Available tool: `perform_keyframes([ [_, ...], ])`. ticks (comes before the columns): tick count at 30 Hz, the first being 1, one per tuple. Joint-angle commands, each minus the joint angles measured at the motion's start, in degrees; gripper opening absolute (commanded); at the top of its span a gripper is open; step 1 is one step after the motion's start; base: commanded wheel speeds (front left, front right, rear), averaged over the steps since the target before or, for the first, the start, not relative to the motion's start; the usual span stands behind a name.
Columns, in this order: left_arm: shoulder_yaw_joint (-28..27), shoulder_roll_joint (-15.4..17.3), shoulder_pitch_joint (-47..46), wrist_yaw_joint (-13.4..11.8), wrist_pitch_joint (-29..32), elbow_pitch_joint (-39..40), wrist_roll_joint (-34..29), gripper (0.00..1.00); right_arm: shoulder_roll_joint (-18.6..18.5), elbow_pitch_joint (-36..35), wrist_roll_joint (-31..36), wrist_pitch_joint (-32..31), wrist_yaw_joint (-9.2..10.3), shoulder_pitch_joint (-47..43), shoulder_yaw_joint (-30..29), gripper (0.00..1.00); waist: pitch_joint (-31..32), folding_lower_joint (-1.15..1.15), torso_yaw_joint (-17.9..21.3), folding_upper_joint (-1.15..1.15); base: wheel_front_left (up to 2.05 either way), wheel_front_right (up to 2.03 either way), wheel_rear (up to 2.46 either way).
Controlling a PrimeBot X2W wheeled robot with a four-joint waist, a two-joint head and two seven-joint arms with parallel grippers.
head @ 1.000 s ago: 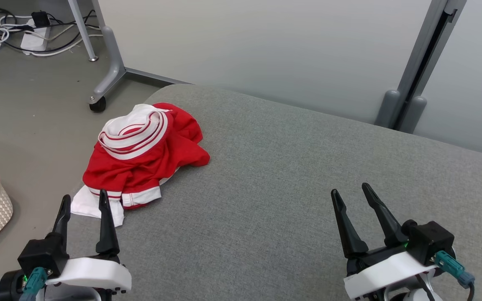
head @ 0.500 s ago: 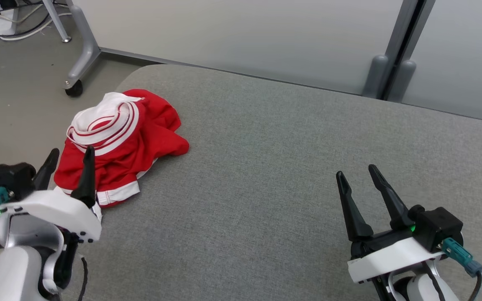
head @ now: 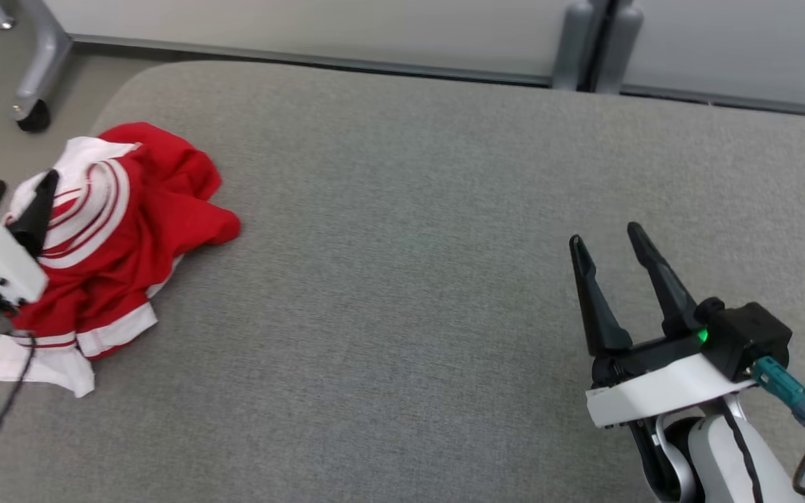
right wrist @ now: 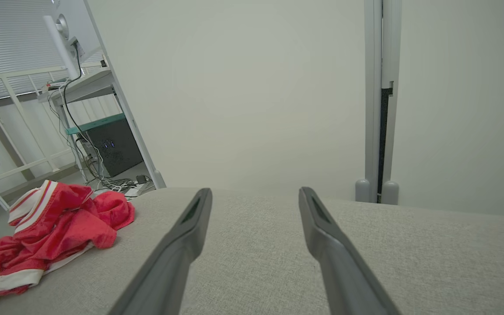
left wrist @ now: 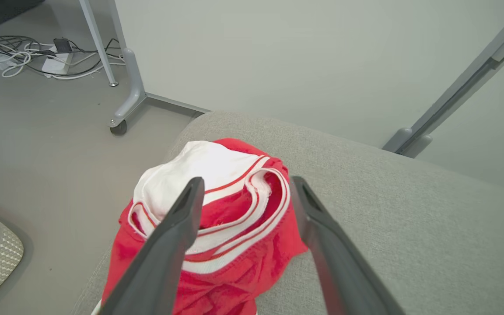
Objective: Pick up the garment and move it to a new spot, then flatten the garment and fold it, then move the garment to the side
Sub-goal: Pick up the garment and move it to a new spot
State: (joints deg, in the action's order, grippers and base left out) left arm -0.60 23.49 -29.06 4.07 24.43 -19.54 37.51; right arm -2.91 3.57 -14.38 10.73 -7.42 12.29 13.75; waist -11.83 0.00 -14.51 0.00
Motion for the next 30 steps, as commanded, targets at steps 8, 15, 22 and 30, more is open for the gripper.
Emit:
perform_keyframes([
  [8, 0.35, 4.78, -7.30, 2.90, 5.78, -12.38, 5.52, 1.00, -0.82, -0.56, 0.36, 0.09, -0.13, 3.32, -0.17, 1.00, -6.41, 0.00, 5.48, 0.00, 0.00, 0.00, 0.00],
  [15, 2.85, 6.05, -8.56, 3.41, 7.42, -19.08, 6.61, 1.00, -0.91, -0.48, 0.46, 0.43, -0.13, 4.73, 0.06, 1.00, -8.36, 0.00, 6.81, 0.00, 0.00, 0.00, 0.00],
  [22, 5.84, 6.75, -9.10, 3.44, 4.72, -23.20, 6.63, 0.00, -0.97, 0.05, 0.46, 0.72, -0.13, 5.64, -0.10, 1.00, -8.75, 0.00, 7.69, 0.00, 0.00, 0.00, 0.00],
  [30, 11.45, 10.08, -8.04, 3.47, -0.39, -19.22, 8.82, 0.00, -0.69, 1.78, -0.46, 1.59, -0.12, 4.24, -0.01, 1.00, -4.45, 0.00, 7.75, 0.00, 0.00, 0.00, 0.00],
])
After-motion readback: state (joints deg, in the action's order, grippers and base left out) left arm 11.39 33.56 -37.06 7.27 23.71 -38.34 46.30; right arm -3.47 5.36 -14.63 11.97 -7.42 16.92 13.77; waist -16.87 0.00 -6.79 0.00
